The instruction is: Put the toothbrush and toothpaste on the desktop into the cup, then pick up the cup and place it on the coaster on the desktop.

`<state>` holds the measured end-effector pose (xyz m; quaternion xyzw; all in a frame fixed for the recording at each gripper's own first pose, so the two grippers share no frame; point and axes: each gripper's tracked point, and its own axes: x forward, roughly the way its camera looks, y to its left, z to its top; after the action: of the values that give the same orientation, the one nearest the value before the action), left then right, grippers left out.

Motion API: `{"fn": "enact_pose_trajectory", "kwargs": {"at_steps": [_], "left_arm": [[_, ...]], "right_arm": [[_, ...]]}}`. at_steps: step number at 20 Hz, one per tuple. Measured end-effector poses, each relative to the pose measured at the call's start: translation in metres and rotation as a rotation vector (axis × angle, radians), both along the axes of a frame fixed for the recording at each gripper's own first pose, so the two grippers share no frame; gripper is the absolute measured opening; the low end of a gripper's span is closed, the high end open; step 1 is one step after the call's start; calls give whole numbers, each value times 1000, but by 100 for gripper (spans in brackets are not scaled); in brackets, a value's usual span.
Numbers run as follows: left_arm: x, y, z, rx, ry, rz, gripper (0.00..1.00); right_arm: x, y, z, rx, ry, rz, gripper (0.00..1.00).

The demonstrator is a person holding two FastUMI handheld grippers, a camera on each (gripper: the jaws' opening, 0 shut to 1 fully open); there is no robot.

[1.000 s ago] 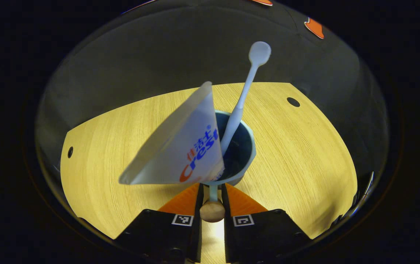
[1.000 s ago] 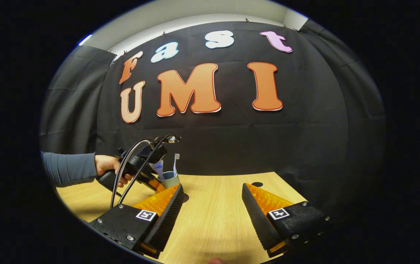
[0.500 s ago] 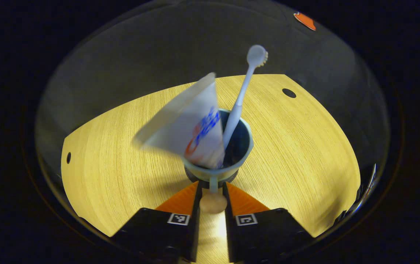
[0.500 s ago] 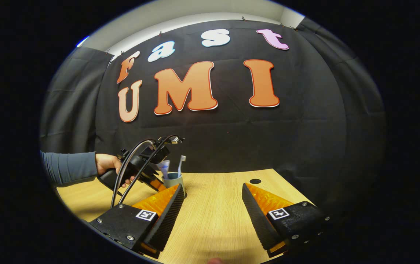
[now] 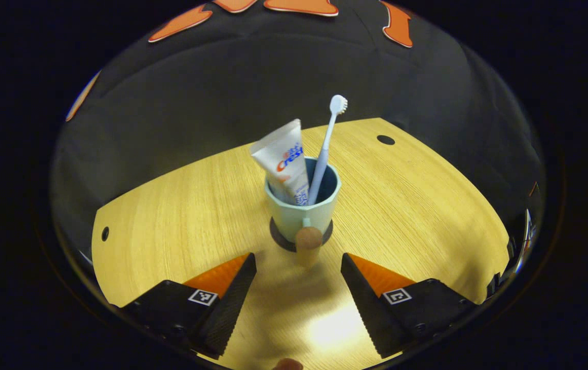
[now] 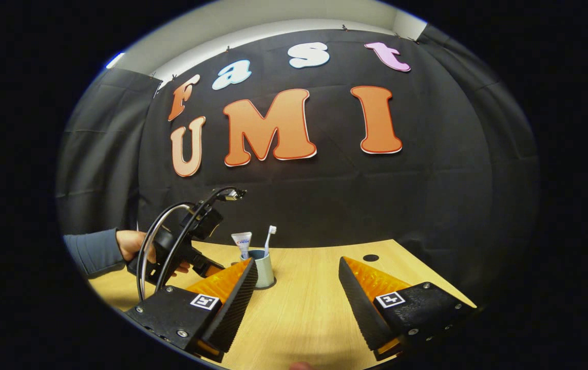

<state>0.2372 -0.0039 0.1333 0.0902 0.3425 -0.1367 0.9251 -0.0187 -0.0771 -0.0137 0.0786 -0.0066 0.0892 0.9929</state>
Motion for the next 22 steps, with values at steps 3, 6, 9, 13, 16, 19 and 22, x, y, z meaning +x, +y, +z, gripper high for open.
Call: {"fn": "enact_pose_trajectory", "kwargs": {"at_steps": [3,6,9,13,16,19,22], "left_arm": [[-22,8,26,-20,-112,59,100],[-32,19,40,-39,-215,108,100],[-39,19,52,-77,-331,144,100],[-45,24,52,-130,-411,164,99],[-53,35,63,-169,-468,170,100],[-56,42,64,-177,-527,226,99],[-55,43,65,-195,-578,253,100]], "right_arm": [[4,15,4,9,-12,4,95],[10,29,6,-6,-15,1,95],[13,54,6,-27,-11,34,95],[18,80,13,-84,-53,41,100],[21,98,17,-137,-78,58,95],[24,110,19,-163,-103,61,95],[29,122,24,-167,-130,66,95]]}}
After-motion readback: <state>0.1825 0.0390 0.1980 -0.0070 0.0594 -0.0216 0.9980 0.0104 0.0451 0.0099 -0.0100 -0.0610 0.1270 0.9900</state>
